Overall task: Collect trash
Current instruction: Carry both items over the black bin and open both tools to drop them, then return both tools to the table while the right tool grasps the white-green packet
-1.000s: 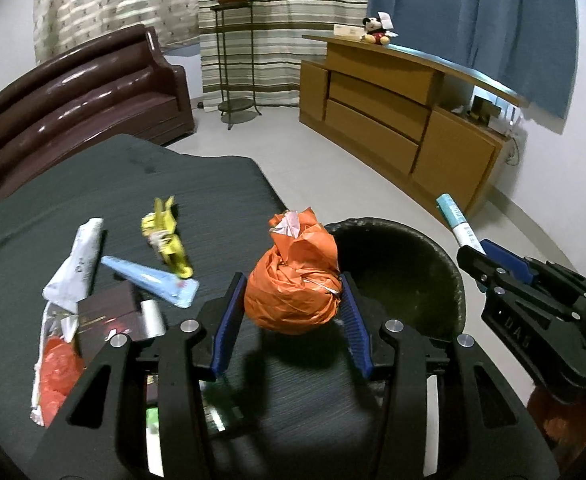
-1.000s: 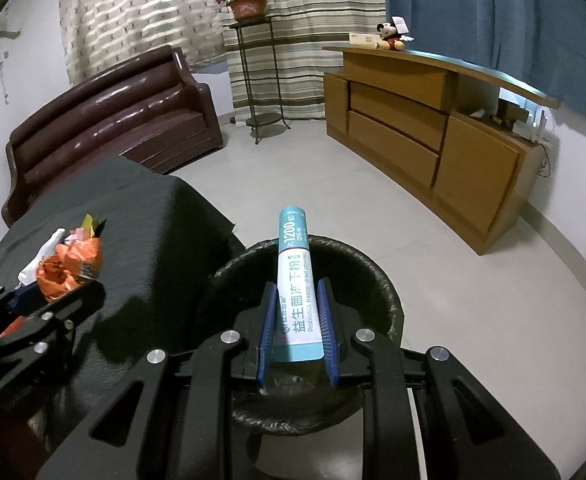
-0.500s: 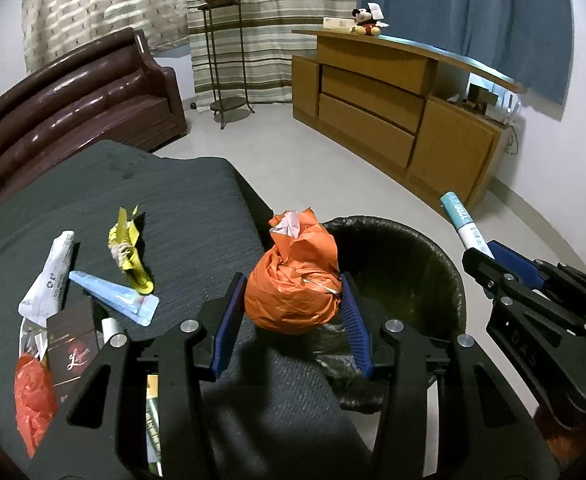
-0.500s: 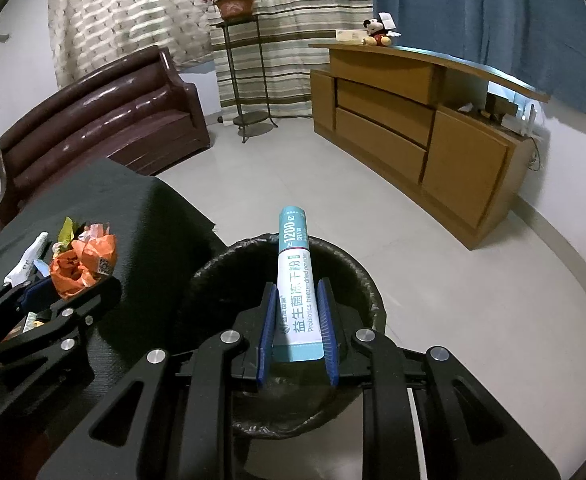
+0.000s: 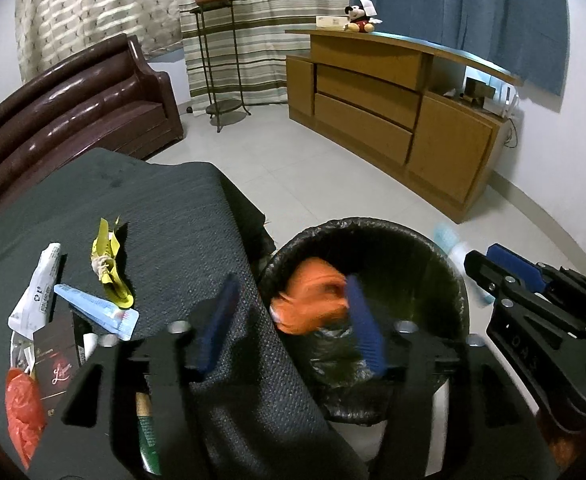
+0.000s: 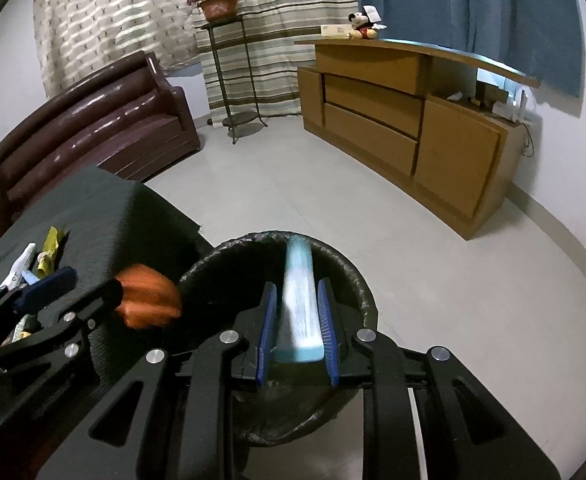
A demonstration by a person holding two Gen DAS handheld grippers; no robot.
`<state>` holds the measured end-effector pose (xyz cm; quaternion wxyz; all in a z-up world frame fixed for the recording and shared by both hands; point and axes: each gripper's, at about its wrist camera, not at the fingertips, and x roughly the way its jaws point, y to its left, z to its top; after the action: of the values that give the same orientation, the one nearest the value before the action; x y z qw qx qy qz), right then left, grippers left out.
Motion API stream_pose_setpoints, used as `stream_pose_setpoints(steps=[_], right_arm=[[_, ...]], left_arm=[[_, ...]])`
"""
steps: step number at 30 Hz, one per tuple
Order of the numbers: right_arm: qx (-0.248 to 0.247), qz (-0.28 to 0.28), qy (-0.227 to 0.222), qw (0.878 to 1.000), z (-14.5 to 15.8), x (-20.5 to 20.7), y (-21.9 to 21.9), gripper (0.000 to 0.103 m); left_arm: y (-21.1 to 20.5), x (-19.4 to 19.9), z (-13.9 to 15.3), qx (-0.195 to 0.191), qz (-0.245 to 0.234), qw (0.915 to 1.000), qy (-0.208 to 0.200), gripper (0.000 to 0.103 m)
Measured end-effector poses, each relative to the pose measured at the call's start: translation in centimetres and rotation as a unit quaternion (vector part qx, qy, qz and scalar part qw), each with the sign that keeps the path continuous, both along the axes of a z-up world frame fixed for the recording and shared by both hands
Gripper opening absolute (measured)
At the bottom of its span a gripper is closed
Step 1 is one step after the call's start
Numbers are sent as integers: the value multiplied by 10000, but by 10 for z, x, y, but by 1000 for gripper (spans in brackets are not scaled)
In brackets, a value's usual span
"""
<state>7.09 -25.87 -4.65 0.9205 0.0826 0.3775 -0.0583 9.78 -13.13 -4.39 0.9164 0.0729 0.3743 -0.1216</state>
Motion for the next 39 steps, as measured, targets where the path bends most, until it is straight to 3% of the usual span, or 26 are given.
stream_pose_setpoints(steps=[2,8,15,23,39], right_arm=[[28,-56,15,10000,-1,0,-2,31],[42,-125,-1,9999,0,-1,-6,32],[-3,-155,-55,9999,4,-4,-1,41],[88,-62,-262,9996,19,-9,11,59],[-64,464,-251,9986,38,-29,85,61]], left_arm=[[0,0,0,4,-7,10000,9,60],[-1,3,-1,-36,49,10000,22,65],[5,2,3,-66,83,9999,2,67],[26,-14,23,-131,137,9998,-90,67],[129,-63,45,-136,795,9965,-231,68]])
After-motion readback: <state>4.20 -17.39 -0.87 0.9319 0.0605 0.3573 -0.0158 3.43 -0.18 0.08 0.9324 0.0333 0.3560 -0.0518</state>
